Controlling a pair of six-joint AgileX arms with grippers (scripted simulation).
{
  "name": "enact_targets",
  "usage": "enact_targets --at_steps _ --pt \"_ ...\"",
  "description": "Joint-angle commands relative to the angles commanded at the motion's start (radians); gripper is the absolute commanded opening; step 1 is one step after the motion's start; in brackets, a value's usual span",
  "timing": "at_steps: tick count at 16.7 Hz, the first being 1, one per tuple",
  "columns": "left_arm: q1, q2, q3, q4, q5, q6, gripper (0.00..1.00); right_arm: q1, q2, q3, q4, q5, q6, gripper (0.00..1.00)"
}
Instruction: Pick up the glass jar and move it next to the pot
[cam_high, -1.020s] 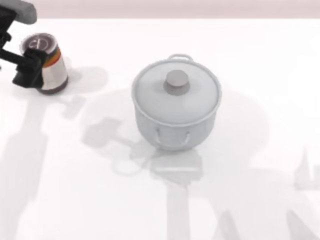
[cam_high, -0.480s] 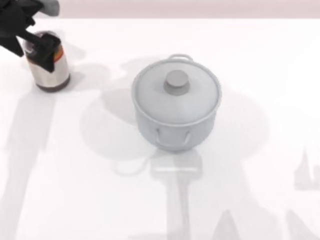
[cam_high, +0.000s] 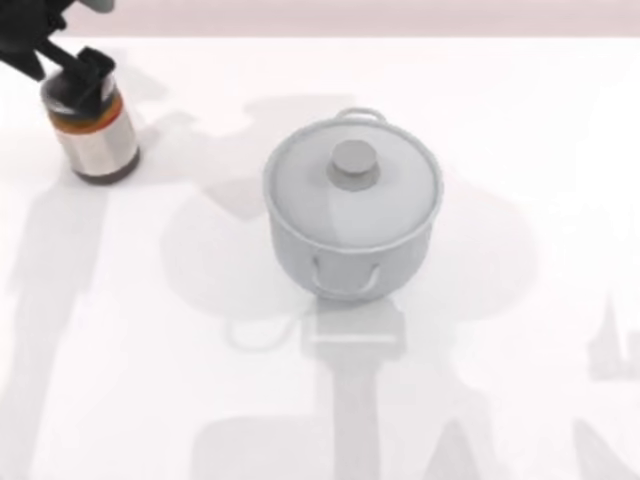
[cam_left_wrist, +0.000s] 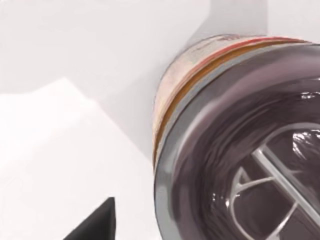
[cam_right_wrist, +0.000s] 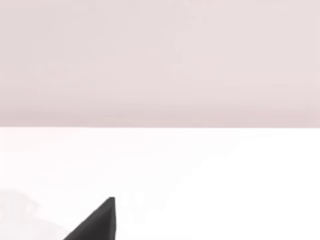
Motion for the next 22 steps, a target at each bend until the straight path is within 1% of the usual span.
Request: enact_targets --at_steps 5,13,17,22 --pt "-0.006 -0.003 -0.005 0.004 0.0 -0.002 1.0 0.0 0.0 0.0 0.0 0.0 0.0 1.0" --pt "-0.012 -0.022 -0.231 0.211 -0.002 -0.012 1.0 0.0 0.0 0.0 0.0 0.0 0.0 1.0" --pt "-0.012 -0.022 -0.239 0.219 -0.002 -0.012 1.0 0.0 0.0 0.0 0.0 0.0 0.0 1.0" --pt "-0.012 -0.022 -0.239 0.219 -0.002 -0.012 0.62 0.0 0.0 0.0 0.0 0.0 0.0 1.0"
